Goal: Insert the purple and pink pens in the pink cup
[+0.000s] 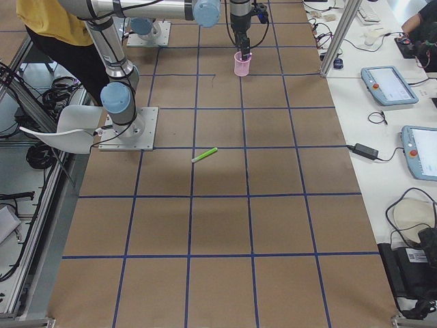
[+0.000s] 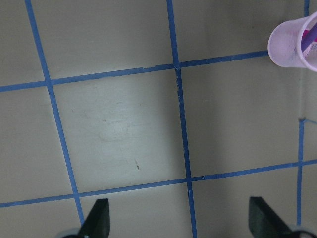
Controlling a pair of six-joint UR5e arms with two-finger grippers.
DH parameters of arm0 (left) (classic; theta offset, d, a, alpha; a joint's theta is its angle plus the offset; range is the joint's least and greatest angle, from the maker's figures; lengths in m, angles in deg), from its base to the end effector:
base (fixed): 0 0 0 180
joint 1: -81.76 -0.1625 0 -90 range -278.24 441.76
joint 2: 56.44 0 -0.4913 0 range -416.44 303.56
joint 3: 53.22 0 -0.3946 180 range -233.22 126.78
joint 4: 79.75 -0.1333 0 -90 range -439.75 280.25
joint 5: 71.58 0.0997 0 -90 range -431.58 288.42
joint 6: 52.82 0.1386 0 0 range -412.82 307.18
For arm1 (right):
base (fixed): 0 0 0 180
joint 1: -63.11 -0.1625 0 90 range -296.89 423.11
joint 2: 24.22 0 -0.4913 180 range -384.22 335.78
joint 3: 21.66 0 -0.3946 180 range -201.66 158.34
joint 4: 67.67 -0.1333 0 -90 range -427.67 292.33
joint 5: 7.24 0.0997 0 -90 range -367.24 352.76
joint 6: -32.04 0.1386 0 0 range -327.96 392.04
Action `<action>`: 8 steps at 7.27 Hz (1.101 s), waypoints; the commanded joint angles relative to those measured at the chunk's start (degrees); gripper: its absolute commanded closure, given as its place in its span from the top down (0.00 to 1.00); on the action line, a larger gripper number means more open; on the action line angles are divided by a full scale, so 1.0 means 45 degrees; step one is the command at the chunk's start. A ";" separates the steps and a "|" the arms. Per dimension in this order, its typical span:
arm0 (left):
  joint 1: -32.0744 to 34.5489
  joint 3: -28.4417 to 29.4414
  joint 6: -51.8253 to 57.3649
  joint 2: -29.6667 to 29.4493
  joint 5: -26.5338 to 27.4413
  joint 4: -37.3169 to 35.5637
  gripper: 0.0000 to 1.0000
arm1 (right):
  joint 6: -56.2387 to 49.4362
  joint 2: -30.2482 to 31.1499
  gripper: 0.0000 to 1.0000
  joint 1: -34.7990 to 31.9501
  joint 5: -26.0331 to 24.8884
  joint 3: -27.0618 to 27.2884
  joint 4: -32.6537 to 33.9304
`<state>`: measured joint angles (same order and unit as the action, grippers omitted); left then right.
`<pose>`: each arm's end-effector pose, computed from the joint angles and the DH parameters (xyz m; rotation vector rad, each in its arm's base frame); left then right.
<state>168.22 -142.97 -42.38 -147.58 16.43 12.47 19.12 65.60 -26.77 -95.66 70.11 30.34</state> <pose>-0.1072 -0.5039 0.5039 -0.1851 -3.0940 -0.0770 0.1361 -0.5100 0.5131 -0.3502 3.1020 -0.1691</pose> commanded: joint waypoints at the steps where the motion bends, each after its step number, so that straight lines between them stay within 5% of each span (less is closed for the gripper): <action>1: 0.0261 0.0041 -0.0114 0.0078 -0.0047 -0.0455 1.00 | 0.0000 0.0001 1.00 -0.0007 0.0020 -0.0002 -0.0001; 8: 0.0241 0.0217 -0.0133 0.0175 -0.0085 -0.0377 1.00 | 0.0019 -0.0018 1.00 -0.0007 -0.0038 0.0018 0.0018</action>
<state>169.32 -142.24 -42.96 -147.25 16.35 10.74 19.17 65.47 -26.80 -95.80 70.18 30.46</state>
